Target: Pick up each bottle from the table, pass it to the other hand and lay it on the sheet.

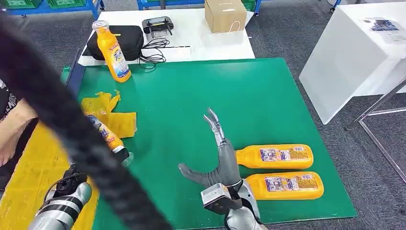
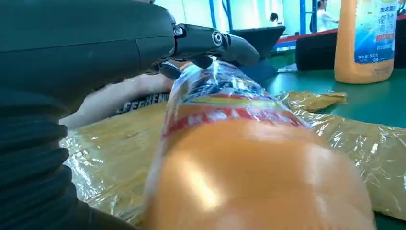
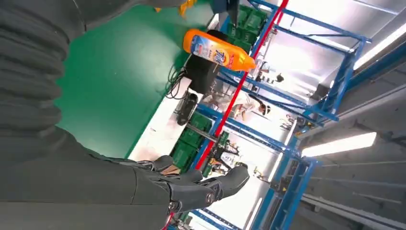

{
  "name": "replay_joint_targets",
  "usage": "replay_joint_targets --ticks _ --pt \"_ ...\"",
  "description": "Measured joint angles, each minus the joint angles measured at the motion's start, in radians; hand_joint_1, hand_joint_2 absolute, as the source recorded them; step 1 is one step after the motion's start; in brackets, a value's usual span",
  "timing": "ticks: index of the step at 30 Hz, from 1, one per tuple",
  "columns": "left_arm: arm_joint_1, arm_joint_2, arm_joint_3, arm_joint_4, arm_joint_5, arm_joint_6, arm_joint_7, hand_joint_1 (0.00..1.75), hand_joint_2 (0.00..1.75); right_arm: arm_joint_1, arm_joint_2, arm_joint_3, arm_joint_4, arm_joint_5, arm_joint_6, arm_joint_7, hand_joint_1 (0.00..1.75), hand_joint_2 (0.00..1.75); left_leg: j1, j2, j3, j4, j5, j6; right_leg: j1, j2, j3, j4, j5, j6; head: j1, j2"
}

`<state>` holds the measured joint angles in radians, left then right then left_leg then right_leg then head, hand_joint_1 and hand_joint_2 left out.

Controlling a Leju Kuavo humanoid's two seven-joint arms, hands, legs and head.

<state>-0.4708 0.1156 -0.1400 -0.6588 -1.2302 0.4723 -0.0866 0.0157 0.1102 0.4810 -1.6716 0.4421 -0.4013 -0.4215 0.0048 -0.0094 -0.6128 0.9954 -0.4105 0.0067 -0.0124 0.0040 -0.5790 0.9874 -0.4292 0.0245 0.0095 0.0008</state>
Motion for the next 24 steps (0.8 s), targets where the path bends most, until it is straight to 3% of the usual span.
replay_joint_targets --ticks 6,9,14,24 --pt "0.035 -0.012 0.048 -0.032 0.215 -0.009 -0.166 0.0 1.75 0.0 -0.003 0.0 0.0 0.003 -0.008 0.0 0.0 1.75 0.0 0.0 0.0 0.0 0.0 0.0 0.0 0.0 0.0 0.0 0.0 0.0 0.0 0.0" --pt "0.088 -0.032 0.077 -0.133 0.431 -0.058 -0.311 0.0 1.75 0.0 -0.008 0.0 0.0 0.007 -0.016 -0.006 0.0 1.75 0.0 0.0 0.0 0.0 0.0 0.0 0.0 0.0 -0.001 0.0 0.0 0.0 0.0 0.0" --pt "0.175 -0.074 0.106 -0.329 0.682 -0.143 -0.427 0.0 1.75 0.001 -0.019 -0.001 0.0 0.047 -0.035 -0.011 0.0 1.75 0.0 0.001 -0.001 0.0 -0.001 0.0 -0.001 0.001 -0.002 0.0 0.0 0.0 0.0 0.0" --pt "0.197 -0.086 0.113 -0.383 0.735 -0.163 -0.444 0.0 1.75 0.001 -0.024 -0.003 0.0 0.068 -0.042 -0.008 0.0 1.75 0.0 0.001 -0.001 0.0 -0.001 0.0 -0.001 0.0 -0.002 0.0 0.0 0.0 0.0 0.0"
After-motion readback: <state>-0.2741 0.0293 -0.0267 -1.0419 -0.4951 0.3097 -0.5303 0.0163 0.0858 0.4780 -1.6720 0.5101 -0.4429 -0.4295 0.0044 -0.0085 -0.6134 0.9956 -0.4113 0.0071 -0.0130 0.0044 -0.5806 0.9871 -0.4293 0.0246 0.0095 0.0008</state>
